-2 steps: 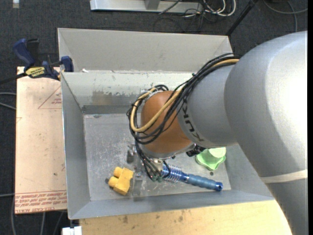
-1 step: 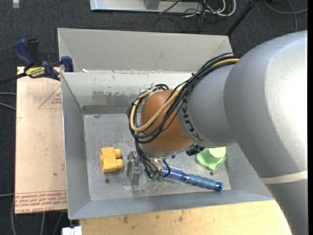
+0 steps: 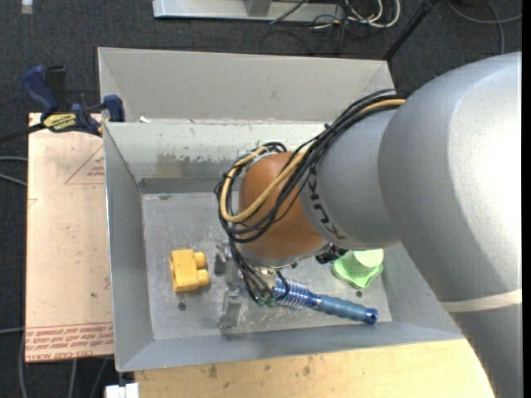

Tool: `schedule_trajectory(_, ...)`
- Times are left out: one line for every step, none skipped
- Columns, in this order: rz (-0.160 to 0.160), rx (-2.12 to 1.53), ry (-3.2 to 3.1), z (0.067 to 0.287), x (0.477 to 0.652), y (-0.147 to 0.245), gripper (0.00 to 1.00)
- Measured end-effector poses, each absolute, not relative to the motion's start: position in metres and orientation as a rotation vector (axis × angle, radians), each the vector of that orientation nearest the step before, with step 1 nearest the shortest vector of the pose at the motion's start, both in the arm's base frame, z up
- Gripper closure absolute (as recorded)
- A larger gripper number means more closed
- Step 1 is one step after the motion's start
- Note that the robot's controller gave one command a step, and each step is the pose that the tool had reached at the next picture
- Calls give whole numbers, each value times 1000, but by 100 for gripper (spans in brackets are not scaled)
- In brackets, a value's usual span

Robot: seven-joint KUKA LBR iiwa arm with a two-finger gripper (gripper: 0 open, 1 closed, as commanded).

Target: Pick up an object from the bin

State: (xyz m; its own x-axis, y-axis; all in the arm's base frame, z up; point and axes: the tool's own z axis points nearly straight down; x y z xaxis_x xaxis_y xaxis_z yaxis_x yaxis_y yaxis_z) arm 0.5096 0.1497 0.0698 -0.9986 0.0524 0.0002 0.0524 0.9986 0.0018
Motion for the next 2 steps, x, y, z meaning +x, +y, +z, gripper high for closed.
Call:
schedule_trajectory(-5, 426, -3116, 72, 526, 237, 0)
schedule_trajectory(11, 421, -3074, 66, 517, 234, 100)
